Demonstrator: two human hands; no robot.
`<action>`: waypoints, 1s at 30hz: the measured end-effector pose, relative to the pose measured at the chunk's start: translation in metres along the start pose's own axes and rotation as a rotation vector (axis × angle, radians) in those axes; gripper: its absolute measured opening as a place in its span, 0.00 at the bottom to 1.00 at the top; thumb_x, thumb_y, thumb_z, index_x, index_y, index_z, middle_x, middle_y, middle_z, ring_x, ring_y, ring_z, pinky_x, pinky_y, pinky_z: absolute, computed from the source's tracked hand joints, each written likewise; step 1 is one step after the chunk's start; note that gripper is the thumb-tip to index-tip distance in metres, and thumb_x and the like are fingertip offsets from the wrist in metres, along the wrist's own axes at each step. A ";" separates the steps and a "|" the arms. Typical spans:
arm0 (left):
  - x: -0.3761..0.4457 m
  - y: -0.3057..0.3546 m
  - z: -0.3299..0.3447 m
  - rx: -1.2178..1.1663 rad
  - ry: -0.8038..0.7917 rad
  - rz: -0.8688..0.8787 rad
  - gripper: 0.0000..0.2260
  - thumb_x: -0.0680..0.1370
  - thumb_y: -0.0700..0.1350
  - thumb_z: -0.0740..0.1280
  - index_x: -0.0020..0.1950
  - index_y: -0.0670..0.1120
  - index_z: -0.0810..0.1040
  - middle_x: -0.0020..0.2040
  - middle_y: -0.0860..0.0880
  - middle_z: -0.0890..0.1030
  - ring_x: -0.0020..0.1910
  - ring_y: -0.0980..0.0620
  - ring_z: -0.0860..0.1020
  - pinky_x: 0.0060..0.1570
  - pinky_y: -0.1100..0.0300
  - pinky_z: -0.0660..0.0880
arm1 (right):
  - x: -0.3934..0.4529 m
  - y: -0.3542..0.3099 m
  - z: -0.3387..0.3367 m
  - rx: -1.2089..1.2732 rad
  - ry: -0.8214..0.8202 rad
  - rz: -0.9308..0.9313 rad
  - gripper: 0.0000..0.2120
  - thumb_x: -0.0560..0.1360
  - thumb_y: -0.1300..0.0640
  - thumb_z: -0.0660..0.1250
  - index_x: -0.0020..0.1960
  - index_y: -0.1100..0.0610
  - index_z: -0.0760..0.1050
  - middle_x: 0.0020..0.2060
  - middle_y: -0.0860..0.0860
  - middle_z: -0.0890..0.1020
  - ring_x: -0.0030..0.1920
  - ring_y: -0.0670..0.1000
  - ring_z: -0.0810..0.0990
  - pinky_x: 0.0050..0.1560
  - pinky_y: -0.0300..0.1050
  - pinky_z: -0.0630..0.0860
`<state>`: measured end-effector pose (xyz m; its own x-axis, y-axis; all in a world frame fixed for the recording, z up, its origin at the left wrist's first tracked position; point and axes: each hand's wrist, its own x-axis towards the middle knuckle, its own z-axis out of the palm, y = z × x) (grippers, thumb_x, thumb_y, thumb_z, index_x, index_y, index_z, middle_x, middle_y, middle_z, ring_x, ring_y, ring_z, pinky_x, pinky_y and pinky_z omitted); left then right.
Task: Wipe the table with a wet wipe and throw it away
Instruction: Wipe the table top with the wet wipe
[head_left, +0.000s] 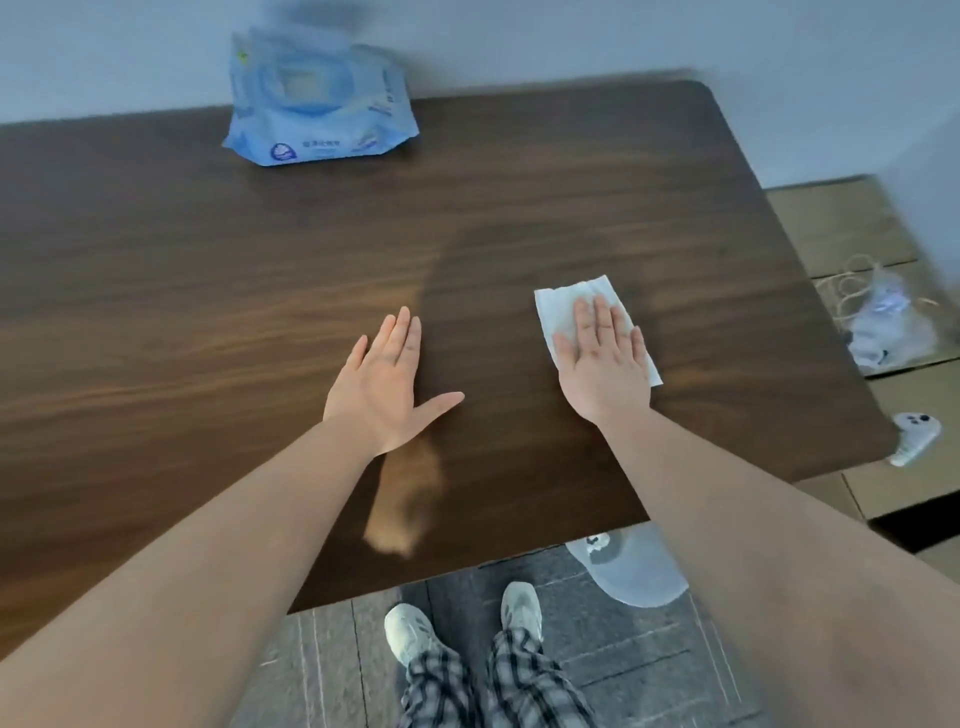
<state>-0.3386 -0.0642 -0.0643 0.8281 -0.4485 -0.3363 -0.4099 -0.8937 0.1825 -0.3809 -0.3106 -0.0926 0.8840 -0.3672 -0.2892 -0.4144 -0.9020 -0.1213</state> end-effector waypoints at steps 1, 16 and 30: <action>0.007 0.012 -0.001 0.009 -0.001 0.027 0.43 0.74 0.71 0.48 0.77 0.44 0.39 0.78 0.49 0.40 0.77 0.52 0.40 0.75 0.53 0.43 | 0.003 0.016 -0.003 0.013 0.008 0.024 0.28 0.81 0.42 0.39 0.77 0.50 0.39 0.78 0.50 0.44 0.77 0.50 0.39 0.75 0.50 0.37; 0.055 0.112 0.017 0.193 -0.118 0.108 0.50 0.65 0.76 0.37 0.76 0.44 0.35 0.77 0.46 0.35 0.76 0.50 0.35 0.74 0.50 0.38 | 0.040 0.208 -0.039 0.017 0.015 0.277 0.28 0.81 0.42 0.37 0.77 0.51 0.37 0.78 0.52 0.42 0.77 0.52 0.38 0.75 0.52 0.37; 0.017 0.096 0.023 0.043 -0.037 -0.022 0.44 0.73 0.71 0.46 0.77 0.43 0.40 0.78 0.47 0.40 0.77 0.52 0.40 0.75 0.53 0.44 | 0.024 0.119 -0.026 0.008 -0.039 0.027 0.27 0.81 0.44 0.38 0.77 0.51 0.36 0.78 0.52 0.41 0.77 0.53 0.38 0.75 0.51 0.35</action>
<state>-0.3726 -0.1575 -0.0739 0.8227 -0.4280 -0.3741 -0.4084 -0.9028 0.1348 -0.4036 -0.4332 -0.0893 0.8635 -0.3820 -0.3294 -0.4398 -0.8899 -0.1209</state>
